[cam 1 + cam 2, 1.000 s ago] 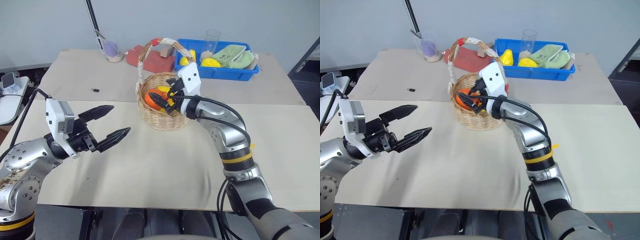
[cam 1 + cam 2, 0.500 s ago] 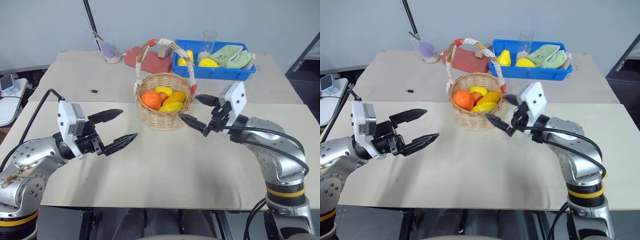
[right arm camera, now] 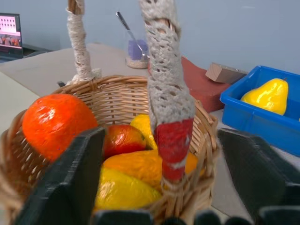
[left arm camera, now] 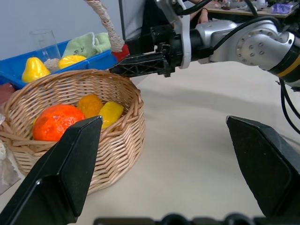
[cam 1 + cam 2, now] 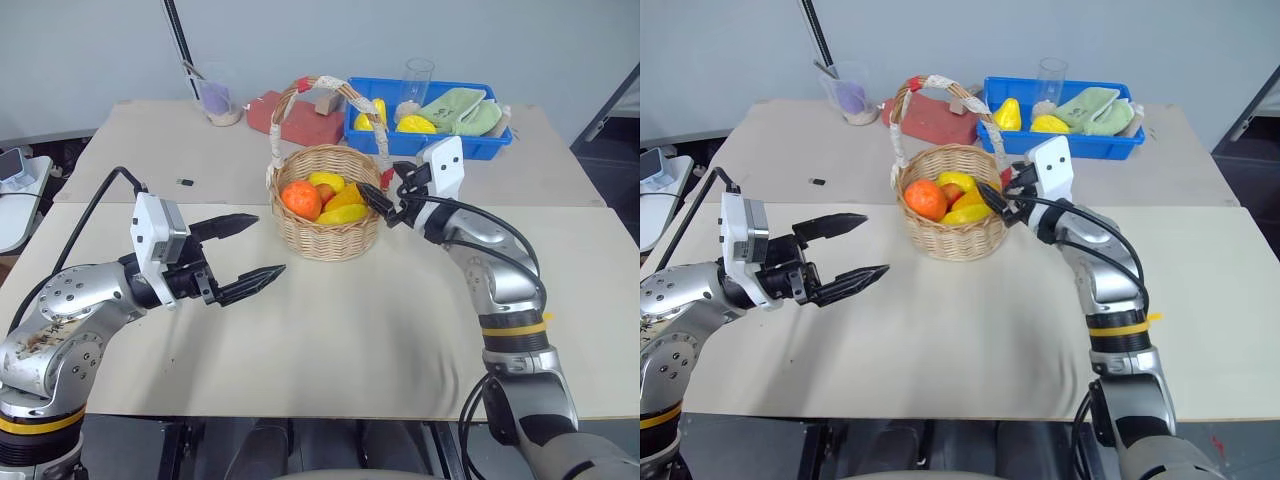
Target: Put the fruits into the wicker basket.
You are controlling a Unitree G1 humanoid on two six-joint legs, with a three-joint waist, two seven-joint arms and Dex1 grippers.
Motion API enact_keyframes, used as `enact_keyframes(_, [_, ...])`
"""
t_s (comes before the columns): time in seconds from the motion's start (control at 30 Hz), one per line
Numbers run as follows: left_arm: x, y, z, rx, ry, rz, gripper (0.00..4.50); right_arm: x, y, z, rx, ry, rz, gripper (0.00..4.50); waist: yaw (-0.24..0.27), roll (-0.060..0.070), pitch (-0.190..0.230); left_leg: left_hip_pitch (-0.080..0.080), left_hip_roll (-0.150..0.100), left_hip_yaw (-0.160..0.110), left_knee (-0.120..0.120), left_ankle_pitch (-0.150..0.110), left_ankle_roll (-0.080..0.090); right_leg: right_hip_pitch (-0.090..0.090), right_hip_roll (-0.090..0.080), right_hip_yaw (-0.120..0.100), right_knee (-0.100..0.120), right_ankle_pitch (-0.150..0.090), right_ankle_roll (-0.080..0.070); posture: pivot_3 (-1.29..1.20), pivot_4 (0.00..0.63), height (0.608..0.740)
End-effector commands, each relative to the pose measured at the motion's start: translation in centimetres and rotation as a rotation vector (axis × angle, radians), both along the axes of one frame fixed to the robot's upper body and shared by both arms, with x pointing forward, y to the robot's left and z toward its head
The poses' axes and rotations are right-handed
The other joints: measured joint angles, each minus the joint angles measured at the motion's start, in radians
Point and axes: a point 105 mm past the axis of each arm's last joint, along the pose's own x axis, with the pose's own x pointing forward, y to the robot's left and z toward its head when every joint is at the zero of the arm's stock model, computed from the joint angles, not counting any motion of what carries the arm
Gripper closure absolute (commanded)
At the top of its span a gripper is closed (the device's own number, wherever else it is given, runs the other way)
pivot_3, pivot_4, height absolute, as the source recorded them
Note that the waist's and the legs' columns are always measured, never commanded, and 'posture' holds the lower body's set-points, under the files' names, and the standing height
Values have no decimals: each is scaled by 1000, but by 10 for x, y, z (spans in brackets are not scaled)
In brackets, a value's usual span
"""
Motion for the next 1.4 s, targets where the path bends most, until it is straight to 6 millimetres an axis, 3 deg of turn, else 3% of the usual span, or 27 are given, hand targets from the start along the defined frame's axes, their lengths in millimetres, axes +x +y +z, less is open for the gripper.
enact_keyframes(0.03, [-1,-3,8,-6,-59,-3,0,2,5,23,26,-94,4,1881,-1,0,0,0,0,0,0,0,0,0,0,0,0,0,0,0,150,740])
enact_keyframes(0.27, [0,-4,9,-10,-73,7,0,1,11,26,38,-104,36,4284,-2,0,0,0,0,0,0,0,0,-1,0,0,1,0,0,0,150,740])
enact_keyframes(0.3, [1,-4,9,-10,-74,8,0,1,12,26,35,-104,42,4385,-2,0,0,0,0,0,0,0,0,-1,0,0,1,0,0,0,150,740])
enact_keyframes(0.43, [1,-5,10,-12,-78,10,0,-4,10,28,12,-125,67,4385,-2,0,0,0,0,0,0,0,0,-1,0,0,1,0,0,0,150,740])
enact_keyframes(0.5, [2,-5,12,-19,-82,9,0,-6,-1,33,-2,-149,65,4385,0,0,0,0,0,0,0,0,0,-1,0,0,1,0,0,0,150,740])
enact_keyframes(0.6, [2,-6,15,-32,-85,7,0,-4,-29,38,-47,-172,23,4385,5,0,0,-1,0,0,0,0,0,-1,0,0,0,0,0,0,150,740])
enact_keyframes(0.73, [3,-7,17,-35,-87,4,0,1,-87,42,-109,-173,-126,4385,11,0,1,-1,-1,0,0,0,0,-1,-1,0,0,0,0,0,150,740])
enact_keyframes(0.9, [5,-12,19,-38,-89,-10,0,0,-144,35,-127,-132,-284,4385,10,0,1,-1,-1,0,0,0,0,0,-1,0,-1,0,0,0,150,740])
enact_keyframes(1.07, [10,-15,24,-39,-94,-17,0,-1,-159,32,-69,-116,-333,4385,-2,0,1,0,-1,1,0,0,0,0,-1,1,-1,0,0,0,150,740])
enact_keyframes(1.1, [10,-15,25,-40,-94,-17,0,-1,-159,32,-61,-115,-331,3350,-3,0,1,0,-1,1,0,0,0,0,-1,1,0,0,0,0,150,740])
enact_keyframes(1.27, [13,-12,23,-39,-96,1,0,-9,-161,38,-42,-119,-322,1581,-2,0,1,-1,-1,1,0,0,0,0,-1,1,-1,0,0,0,150,740])
enact_keyframes(1.4, [18,3,13,-5,-70,92,0,-29,-160,36,-77,-67,-235,277,6,0,1,-1,-1,1,0,0,0,1,-1,1,-1,0,0,0,150,740])
